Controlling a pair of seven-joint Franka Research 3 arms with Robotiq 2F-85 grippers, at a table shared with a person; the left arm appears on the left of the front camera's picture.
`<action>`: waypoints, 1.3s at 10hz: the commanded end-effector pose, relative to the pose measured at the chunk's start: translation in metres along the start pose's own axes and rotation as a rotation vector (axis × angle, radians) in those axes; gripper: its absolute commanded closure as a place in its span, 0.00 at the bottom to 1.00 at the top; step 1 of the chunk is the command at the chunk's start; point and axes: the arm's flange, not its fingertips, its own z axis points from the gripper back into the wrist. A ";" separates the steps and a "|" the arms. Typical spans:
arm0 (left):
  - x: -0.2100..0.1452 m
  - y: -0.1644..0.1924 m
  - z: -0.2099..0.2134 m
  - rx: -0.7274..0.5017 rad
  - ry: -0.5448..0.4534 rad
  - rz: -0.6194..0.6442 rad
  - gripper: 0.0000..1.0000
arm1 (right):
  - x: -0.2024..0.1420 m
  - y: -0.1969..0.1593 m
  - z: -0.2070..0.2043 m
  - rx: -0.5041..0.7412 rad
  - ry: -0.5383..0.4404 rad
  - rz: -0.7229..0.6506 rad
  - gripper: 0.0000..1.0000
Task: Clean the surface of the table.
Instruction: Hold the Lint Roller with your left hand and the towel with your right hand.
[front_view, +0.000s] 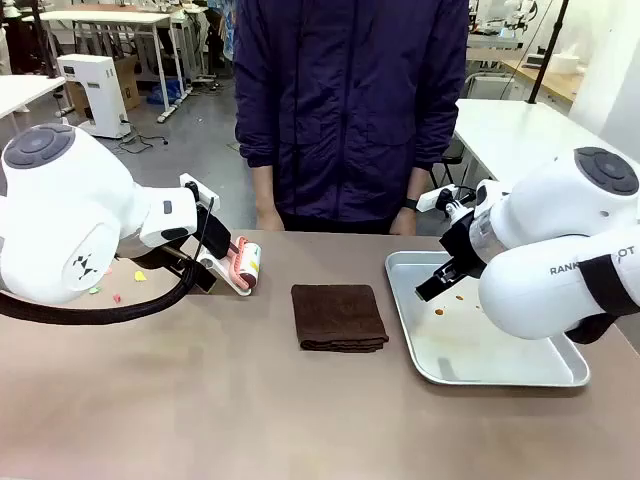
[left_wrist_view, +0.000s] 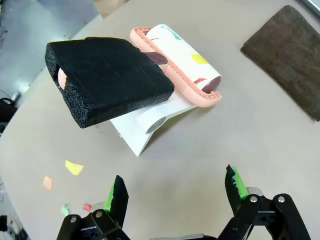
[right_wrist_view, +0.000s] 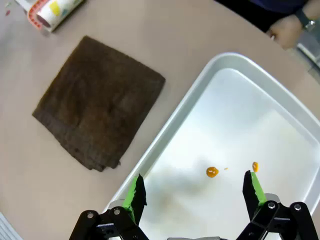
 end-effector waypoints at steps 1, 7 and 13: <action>0.000 0.000 0.000 0.000 0.000 0.000 0.00 | 0.000 0.000 0.000 0.000 0.000 0.000 0.00; 0.000 0.000 0.000 0.000 0.000 0.000 0.00 | 0.000 0.000 0.000 0.000 0.000 0.000 0.00; 0.000 0.000 0.000 0.000 0.000 0.000 0.00 | 0.000 0.000 0.000 0.000 0.000 0.000 0.00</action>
